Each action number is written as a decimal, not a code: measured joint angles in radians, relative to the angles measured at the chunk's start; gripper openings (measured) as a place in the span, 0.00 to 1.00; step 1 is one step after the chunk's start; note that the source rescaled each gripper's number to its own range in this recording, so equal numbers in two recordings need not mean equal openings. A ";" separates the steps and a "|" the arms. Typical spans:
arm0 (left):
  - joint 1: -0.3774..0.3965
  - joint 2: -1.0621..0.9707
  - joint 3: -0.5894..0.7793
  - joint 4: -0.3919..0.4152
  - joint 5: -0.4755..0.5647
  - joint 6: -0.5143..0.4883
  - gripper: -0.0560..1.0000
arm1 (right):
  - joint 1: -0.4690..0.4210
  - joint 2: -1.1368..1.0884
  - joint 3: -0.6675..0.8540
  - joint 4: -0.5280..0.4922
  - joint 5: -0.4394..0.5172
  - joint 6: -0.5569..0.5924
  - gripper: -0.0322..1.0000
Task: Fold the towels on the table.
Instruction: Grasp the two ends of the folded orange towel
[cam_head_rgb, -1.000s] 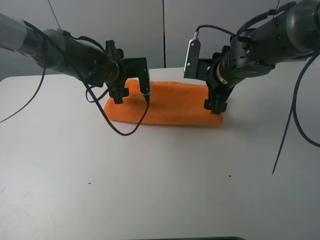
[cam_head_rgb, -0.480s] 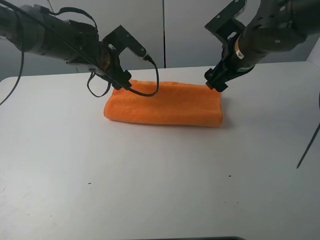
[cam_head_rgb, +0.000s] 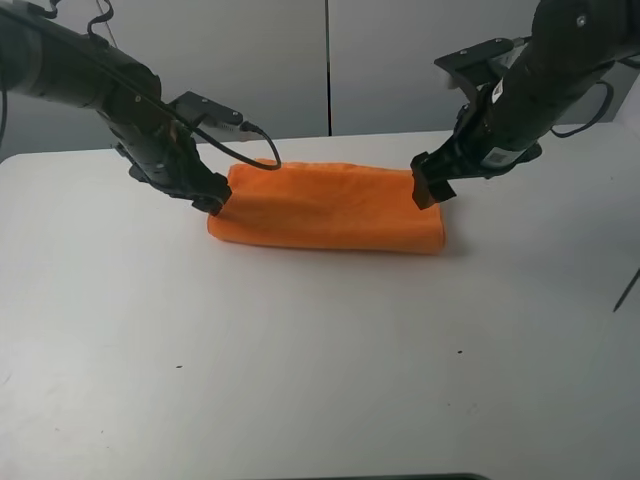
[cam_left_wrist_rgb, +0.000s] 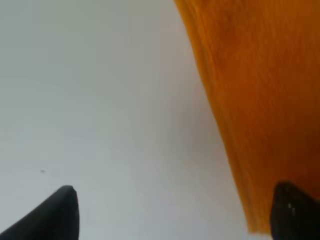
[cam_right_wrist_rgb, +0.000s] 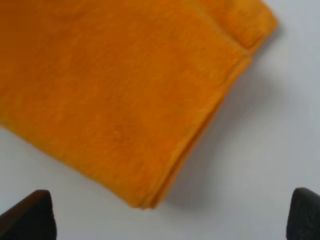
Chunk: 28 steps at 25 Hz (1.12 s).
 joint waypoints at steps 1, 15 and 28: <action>0.007 0.000 0.000 -0.046 0.005 0.021 0.99 | 0.000 0.000 -0.004 0.032 0.008 -0.020 1.00; 0.062 0.000 0.000 -0.410 -0.046 0.211 0.99 | -0.047 0.100 -0.052 0.281 0.035 -0.128 1.00; 0.068 0.075 0.000 -0.478 -0.070 0.256 0.99 | -0.075 0.179 -0.055 0.395 -0.046 -0.098 1.00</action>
